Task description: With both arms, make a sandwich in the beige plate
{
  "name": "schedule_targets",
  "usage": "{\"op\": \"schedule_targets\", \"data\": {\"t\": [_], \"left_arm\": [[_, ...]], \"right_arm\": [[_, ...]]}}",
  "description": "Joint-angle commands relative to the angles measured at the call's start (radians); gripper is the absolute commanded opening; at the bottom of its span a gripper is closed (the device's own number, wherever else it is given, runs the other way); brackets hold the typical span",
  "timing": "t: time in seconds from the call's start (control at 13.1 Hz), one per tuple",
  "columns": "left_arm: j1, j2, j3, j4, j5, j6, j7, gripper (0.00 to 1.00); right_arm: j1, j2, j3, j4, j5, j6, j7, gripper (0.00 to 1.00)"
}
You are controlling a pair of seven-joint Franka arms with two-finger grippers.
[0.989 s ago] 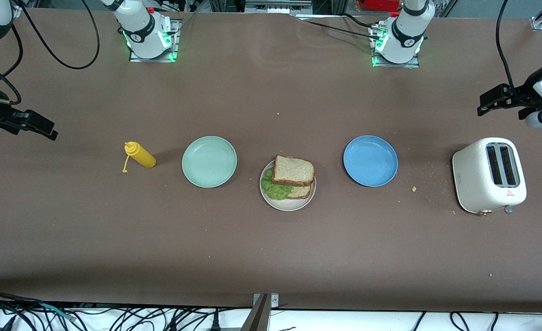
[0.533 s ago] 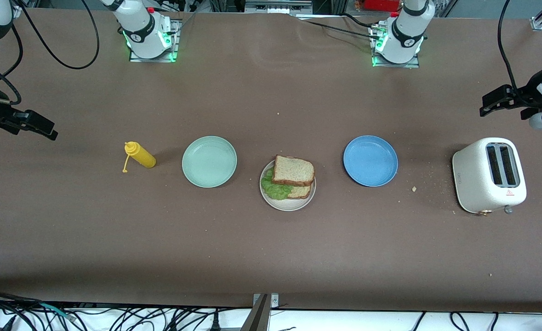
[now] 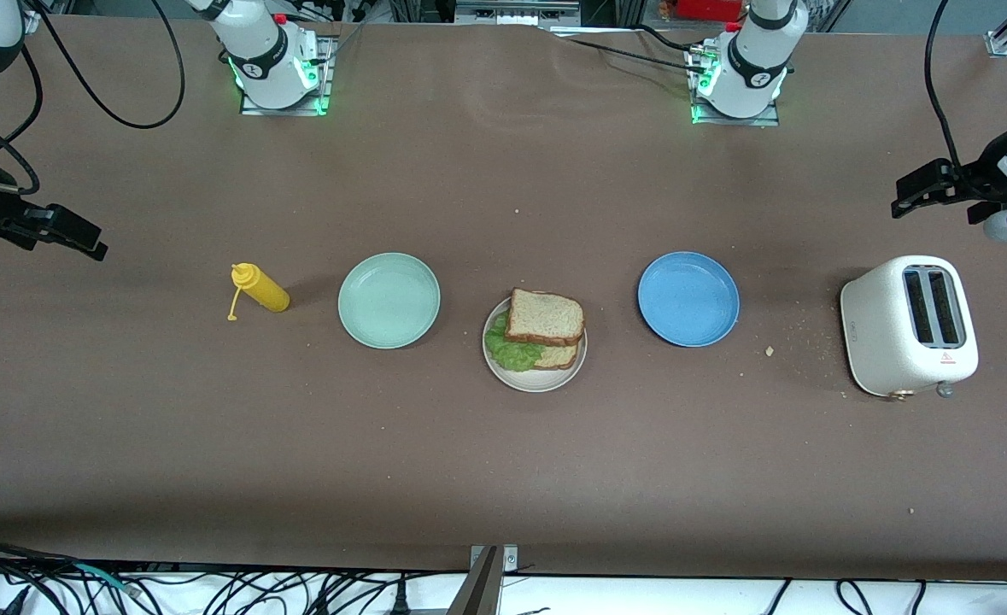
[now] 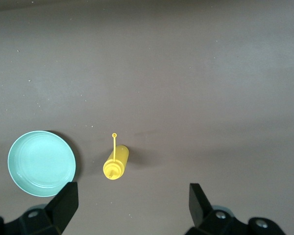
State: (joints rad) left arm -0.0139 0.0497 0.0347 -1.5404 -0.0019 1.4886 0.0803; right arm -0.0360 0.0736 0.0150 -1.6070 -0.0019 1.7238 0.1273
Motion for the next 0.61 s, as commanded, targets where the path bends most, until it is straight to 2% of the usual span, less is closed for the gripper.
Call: {"op": "schedule_targets", "data": {"t": [0.0, 0.53], "left_arm": [[0.006, 0.018, -0.006, 0.016, -0.007, -0.005, -0.005, 1.00], [0.006, 0.030, -0.007, 0.028, -0.012, -0.016, -0.008, 1.00]], "right_arm": [[0.002, -0.006, -0.006, 0.007, 0.019, -0.004, -0.008, 1.00], [0.002, -0.005, -0.007, 0.007, 0.028, -0.003, -0.003, 1.00]]}}
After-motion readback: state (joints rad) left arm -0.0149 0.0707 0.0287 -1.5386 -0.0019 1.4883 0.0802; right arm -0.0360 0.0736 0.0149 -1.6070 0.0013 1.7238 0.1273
